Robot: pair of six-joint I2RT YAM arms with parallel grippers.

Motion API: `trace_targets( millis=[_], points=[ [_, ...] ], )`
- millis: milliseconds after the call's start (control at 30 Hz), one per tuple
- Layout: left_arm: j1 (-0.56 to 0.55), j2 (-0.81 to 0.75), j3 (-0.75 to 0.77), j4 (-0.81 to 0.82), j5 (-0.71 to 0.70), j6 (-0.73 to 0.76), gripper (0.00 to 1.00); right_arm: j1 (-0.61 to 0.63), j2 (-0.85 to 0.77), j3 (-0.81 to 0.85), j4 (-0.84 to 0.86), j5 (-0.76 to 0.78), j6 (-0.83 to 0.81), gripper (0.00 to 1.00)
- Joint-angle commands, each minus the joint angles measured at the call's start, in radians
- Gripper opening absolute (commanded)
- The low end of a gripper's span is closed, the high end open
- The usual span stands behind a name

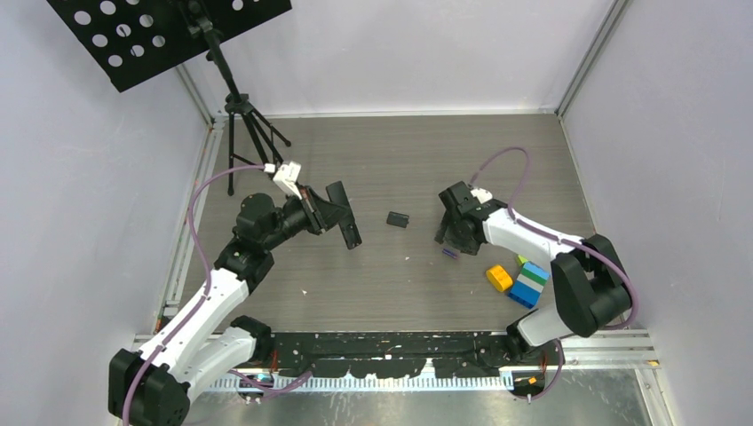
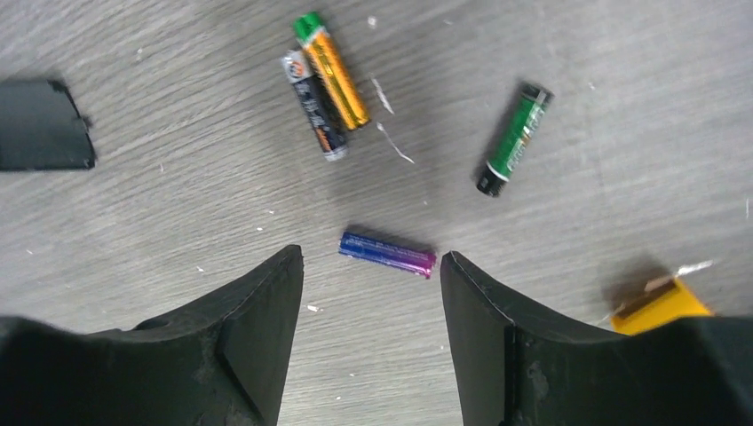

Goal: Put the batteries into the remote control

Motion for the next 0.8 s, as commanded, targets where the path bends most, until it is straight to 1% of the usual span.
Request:
trace_targets(
  millis=[0,200,400,533,600,667,733,767],
  points=[
    [0.005,-0.02,0.046,-0.025,0.043,0.024,0.0,0.013,0.058,0.084,0.012,-0.066,-0.313,0.64],
    [0.006,0.004,0.086,-0.063,0.084,0.04,0.0,0.043,0.118,0.114,-0.04,-0.055,-0.42,0.64],
    [0.006,0.009,0.095,-0.078,0.09,0.045,0.0,0.042,0.174,0.143,-0.061,-0.072,-0.498,0.51],
    [0.006,0.01,0.099,-0.089,0.091,0.049,0.0,0.042,0.202,0.159,-0.056,-0.062,-0.536,0.47],
    [0.006,0.009,0.101,-0.092,0.093,0.049,0.0,0.043,0.209,0.165,-0.05,-0.063,-0.551,0.42],
    [0.006,0.007,0.101,-0.093,0.096,0.049,0.0,0.042,0.218,0.171,-0.048,-0.066,-0.55,0.34],
    [0.006,0.007,0.101,-0.091,0.096,0.046,0.0,0.041,0.222,0.173,-0.046,-0.073,-0.54,0.24],
    [0.006,0.005,0.102,-0.088,0.096,0.044,0.0,0.041,0.224,0.173,-0.045,-0.074,-0.529,0.16]
  ],
)
